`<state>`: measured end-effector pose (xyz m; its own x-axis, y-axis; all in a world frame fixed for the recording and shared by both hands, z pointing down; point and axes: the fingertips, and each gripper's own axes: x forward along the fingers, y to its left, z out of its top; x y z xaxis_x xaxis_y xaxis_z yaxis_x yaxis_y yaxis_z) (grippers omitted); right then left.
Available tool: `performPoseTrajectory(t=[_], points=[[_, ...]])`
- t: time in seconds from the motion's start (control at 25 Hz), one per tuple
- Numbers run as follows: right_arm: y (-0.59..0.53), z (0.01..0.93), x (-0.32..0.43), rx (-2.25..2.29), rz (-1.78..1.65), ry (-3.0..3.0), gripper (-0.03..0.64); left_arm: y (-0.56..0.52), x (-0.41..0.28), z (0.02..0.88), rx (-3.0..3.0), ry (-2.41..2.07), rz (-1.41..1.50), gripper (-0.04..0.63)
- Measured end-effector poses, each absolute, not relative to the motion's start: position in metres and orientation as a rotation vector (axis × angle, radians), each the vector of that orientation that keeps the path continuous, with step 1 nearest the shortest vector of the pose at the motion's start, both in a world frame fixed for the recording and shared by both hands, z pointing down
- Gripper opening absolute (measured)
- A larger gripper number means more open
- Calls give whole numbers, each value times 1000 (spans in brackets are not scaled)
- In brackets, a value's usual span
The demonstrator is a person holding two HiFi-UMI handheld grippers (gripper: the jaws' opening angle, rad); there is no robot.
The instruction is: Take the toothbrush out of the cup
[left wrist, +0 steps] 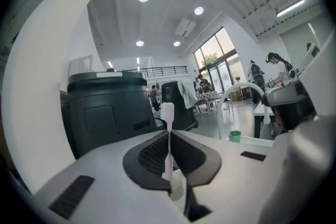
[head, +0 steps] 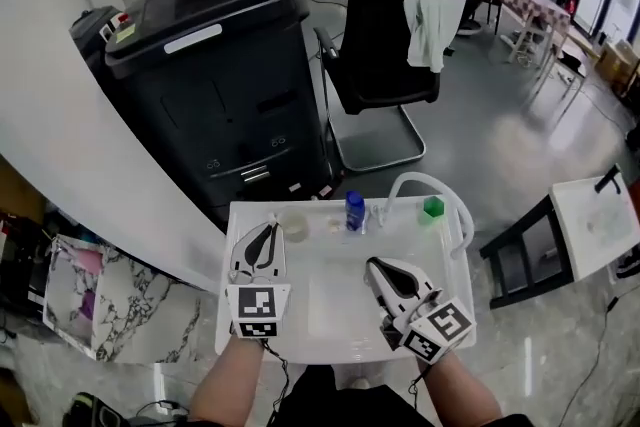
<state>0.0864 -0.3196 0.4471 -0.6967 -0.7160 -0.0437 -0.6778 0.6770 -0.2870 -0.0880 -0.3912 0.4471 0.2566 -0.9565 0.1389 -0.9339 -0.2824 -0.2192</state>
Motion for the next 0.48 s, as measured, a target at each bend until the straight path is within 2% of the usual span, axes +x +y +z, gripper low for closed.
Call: performPoseTrajectory(t=[0.24,0.48], points=[[-278,430,87,-1063,-347,2749,17,-306,-89,417,-2446,1874,-265,28],[-247,432,84,-1034,-386,2751,17,-232,-98,423,-2466,1921,-272,28]])
